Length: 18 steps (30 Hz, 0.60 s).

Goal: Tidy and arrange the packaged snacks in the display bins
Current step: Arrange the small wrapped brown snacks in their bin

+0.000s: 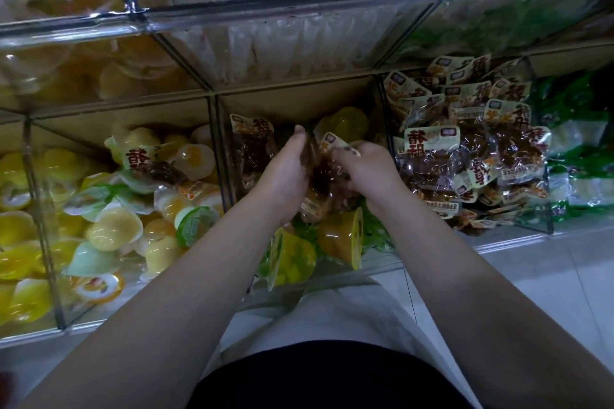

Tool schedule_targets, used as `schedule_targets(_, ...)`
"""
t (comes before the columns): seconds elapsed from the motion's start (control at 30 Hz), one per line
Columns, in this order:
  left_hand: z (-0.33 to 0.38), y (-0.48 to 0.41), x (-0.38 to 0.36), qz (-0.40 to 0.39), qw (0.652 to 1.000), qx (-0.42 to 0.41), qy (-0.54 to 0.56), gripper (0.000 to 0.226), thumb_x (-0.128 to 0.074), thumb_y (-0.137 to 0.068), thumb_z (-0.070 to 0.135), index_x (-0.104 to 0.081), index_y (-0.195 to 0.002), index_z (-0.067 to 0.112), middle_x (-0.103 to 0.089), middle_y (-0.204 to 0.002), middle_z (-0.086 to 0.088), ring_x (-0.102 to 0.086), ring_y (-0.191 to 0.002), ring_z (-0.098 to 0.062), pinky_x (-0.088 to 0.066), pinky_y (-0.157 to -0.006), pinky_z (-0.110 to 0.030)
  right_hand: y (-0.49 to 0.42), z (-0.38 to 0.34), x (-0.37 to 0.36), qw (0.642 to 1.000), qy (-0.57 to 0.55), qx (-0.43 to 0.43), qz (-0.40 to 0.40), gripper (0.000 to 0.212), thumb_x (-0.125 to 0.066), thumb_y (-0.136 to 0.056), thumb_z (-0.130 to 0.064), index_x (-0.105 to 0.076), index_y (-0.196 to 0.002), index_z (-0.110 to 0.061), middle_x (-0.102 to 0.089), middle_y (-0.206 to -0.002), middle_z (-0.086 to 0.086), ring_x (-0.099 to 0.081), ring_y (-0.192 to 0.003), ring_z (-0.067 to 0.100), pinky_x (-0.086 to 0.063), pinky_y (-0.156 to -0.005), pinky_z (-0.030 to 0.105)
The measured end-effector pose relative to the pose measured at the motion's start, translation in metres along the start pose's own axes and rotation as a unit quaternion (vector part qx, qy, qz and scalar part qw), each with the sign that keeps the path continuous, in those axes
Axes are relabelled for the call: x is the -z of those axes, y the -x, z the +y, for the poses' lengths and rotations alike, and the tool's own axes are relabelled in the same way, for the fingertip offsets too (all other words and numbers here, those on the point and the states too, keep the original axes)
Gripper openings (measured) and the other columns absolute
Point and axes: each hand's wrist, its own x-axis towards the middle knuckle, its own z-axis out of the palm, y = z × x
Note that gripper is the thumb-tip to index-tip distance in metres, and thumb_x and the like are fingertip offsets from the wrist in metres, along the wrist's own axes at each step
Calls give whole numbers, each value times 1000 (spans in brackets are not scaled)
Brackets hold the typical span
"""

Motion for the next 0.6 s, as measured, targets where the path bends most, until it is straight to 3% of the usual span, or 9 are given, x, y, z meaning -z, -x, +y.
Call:
schedule_targets(0.07, -2, 4, -2, -15, 1000, 16, 14, 45, -35, -104, 40, -51, -136, 12, -67, -119, -2, -70, -95, -11, -57, -65, -20, 1, -7, 8, 999, -35, 9, 24, 11, -68, -89, -26, -67, -87, -15, -73, -91, 13, -71, -82, 25, -59, -72, 36)
schedule_targets(0.1, -3, 4, -2, -17, 1000, 16, 15, 38, -38, -104, 36, -55, -131, 16, -70, -109, 1, -71, -81, -7, -57, -59, -20, 1, -9, 11, 998, -52, 10, 33, 14, -68, -89, -28, -67, -90, -14, -73, -90, 10, -71, -83, 24, -60, -75, 37)
schedule_targets(0.2, -5, 2, -2, -9, 999, 6, -47, 25, -47, -101, 26, -59, -121, 16, -69, -112, -10, -71, -91, -25, -56, -85, -52, 3, -14, 17, 994, -100, 3, 48, 22, -66, -91, -29, -65, -96, -7, -73, -91, 12, -72, -83, 26, -60, -78, 43)
schedule_targets(0.23, -4, 2, -3, -13, 998, 4, -57, 20, -49, -100, 21, -60, -116, 15, -69, -110, -13, -70, -93, -29, -54, -87, -56, 5, -15, 18, 992, -113, 1, 48, 24, -65, -91, -29, -65, -98, -5, -73, -92, 14, -72, -82, 27, -60, -77, 44)
schedule_targets(0.37, 3, 5, -12, -30, 999, -10, -43, 17, -53, -97, 10, -59, -113, 10, -71, -97, -12, -71, -84, -24, -59, -72, -40, 13, -16, 24, 988, -152, -1, 36, 27, -60, -95, -32, -63, -108, -8, -72, -99, 12, -72, -86, 25, -60, -76, 41)
schedule_targets(0.47, 5, 4, -22, -18, 999, -30, -3, 21, -53, -97, 7, -57, -117, 6, -72, -94, -13, -72, -79, -22, -59, -63, -34, 17, -15, 34, 990, -138, 15, 32, 25, -58, -96, -35, -65, -101, -12, -72, -97, 9, -71, -88, 24, -59, -79, 41)
schedule_targets(0.6, 6, 8, -44, 1, 997, -70, 27, 13, -54, -96, 7, -61, -107, 9, -75, -82, -7, -73, -73, -19, -57, -57, -32, 18, -14, 55, 994, -94, 47, 26, 26, -56, -96, -39, -68, -94, -16, -73, -96, 6, -70, -91, 22, -57, -86, 44)
